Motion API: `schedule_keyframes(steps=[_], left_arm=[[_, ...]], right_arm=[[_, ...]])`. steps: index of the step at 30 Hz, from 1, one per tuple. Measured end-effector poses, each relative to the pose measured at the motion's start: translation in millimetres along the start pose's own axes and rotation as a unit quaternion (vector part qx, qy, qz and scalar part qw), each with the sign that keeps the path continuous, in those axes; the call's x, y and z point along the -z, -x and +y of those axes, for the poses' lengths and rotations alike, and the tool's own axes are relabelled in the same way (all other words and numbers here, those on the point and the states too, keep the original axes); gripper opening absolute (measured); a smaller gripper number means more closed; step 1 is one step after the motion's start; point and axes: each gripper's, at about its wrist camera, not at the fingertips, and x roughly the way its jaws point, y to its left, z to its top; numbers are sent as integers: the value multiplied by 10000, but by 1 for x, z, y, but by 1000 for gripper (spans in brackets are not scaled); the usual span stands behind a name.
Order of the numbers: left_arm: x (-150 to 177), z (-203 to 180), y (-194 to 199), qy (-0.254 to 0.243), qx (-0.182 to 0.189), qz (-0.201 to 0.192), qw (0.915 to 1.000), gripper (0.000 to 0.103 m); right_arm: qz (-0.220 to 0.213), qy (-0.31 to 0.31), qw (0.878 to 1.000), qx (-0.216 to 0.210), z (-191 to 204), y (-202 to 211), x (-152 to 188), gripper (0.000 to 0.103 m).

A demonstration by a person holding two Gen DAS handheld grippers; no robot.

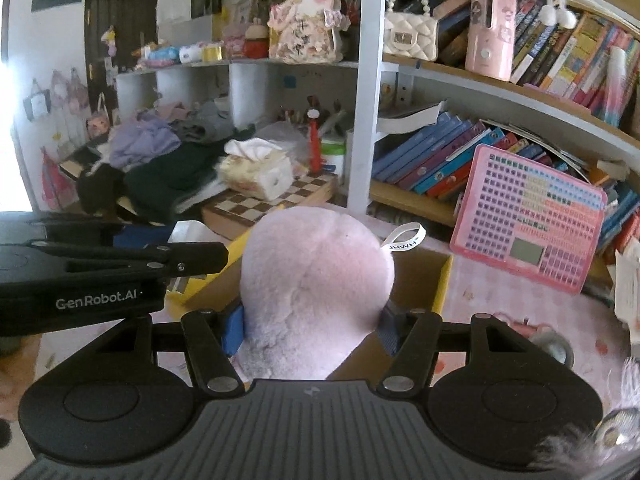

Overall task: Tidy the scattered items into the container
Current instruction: 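Lower both held items into the yellow box and open both grippers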

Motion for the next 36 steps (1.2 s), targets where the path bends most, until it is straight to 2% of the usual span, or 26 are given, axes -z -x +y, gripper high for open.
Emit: schedule_keyframes(steps=[4, 10, 15, 21, 30, 36], left_arm=[[-8, 0, -42, -175, -58, 329, 9993, 31], [-4, -2, -93, -514, -157, 831, 9951, 31], [2, -3, -126, -686, -222, 1273, 9892, 31], [12, -2, -153, -749, -322, 1689, 9823, 31], [14, -1, -168, -756, -408, 1923, 9776, 31], [15, -1, -168, -747, -411, 1990, 9763, 32]], right_arm=[[317, 139, 9994, -42, -18, -41, -10, 61], [819, 513, 9953, 25, -31, -93, -4, 61], [1386, 977, 9854, -182, -42, -130, 0, 61], [1896, 1142, 9746, -338, -54, -163, 1, 62], [2015, 1598, 9662, -179, -52, -182, 4, 64], [1973, 1709, 9651, -202, -49, -182, 6, 66]])
